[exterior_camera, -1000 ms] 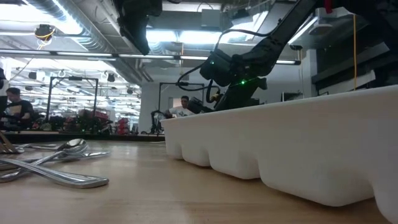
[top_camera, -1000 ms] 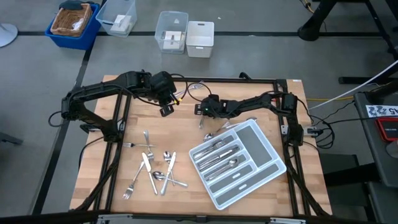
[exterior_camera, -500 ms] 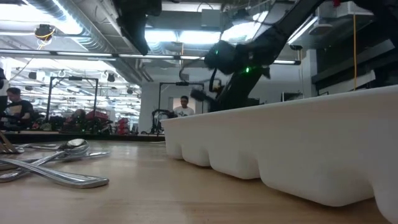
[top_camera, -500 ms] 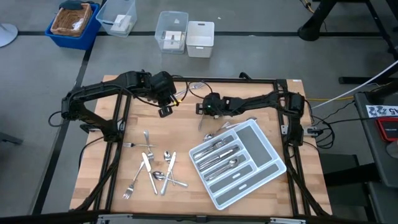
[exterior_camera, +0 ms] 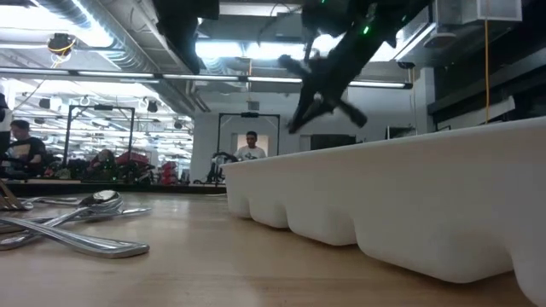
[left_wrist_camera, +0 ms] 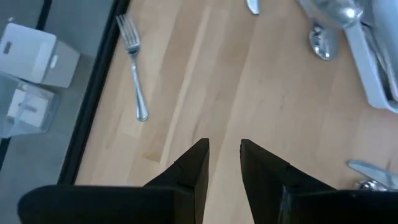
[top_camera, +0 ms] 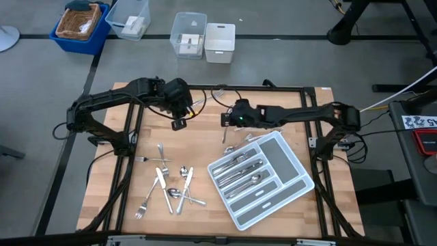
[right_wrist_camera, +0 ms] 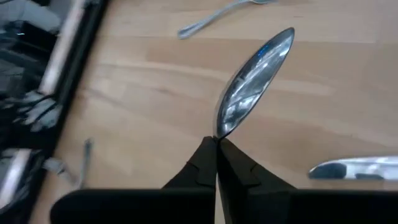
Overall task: Sort silverware
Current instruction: Put the silver spoon into the silverware tray
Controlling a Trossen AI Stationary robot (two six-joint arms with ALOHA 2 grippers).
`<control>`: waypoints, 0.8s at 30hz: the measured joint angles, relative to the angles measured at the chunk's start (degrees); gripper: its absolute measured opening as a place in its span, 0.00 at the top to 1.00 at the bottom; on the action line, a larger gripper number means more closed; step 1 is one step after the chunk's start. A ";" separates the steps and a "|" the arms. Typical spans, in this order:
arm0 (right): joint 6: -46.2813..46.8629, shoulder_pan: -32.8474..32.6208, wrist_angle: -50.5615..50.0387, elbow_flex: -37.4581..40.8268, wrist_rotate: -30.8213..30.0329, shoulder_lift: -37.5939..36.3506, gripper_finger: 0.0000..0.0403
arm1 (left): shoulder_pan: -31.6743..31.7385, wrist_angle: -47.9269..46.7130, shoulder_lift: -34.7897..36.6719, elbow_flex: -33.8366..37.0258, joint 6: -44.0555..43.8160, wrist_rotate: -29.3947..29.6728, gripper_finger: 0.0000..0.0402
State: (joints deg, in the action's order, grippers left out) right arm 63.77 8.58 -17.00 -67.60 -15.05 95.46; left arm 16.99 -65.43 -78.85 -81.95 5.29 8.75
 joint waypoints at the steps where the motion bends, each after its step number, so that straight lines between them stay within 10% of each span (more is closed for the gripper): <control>1: 0.00 -0.78 -0.47 -0.03 -0.13 -0.98 0.99 | 0.00 0.01 0.00 0.00 0.38 -0.22 0.80; 24: 20.76 -25.31 -13.56 -0.08 -8.15 -13.46 0.99 | -0.17 2.47 0.00 0.00 5.66 -15.96 0.80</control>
State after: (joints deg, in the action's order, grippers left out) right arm 84.52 -16.73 -30.56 -67.68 -23.20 82.00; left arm 16.82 -62.96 -78.85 -81.95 10.95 -7.21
